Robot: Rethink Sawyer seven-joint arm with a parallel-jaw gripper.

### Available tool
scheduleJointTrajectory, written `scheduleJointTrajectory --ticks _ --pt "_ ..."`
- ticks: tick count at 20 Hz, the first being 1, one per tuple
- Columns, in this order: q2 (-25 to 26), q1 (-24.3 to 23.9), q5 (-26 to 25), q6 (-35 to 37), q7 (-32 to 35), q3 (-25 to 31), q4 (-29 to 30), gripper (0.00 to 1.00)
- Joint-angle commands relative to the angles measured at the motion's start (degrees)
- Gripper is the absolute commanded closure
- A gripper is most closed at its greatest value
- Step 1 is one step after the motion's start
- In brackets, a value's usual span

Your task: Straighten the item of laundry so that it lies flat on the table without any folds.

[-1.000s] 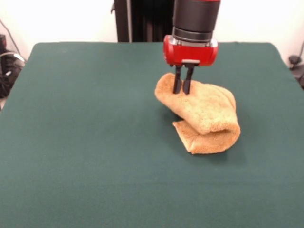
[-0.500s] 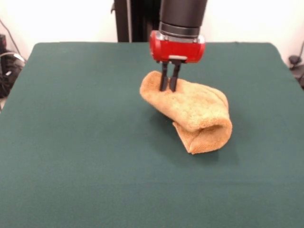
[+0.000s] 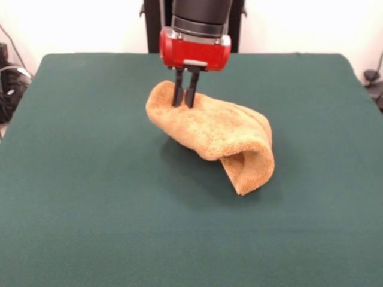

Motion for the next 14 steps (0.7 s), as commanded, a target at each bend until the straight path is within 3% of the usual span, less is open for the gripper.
scheduleJointTrajectory --ticks 1,14 --pt "0.68 0.09 -3.39 6.43 1.0 2.8 -1.96 1.0" --pt "0.83 -0.25 -6.04 6.38 1.72 2.86 -3.07 1.0"
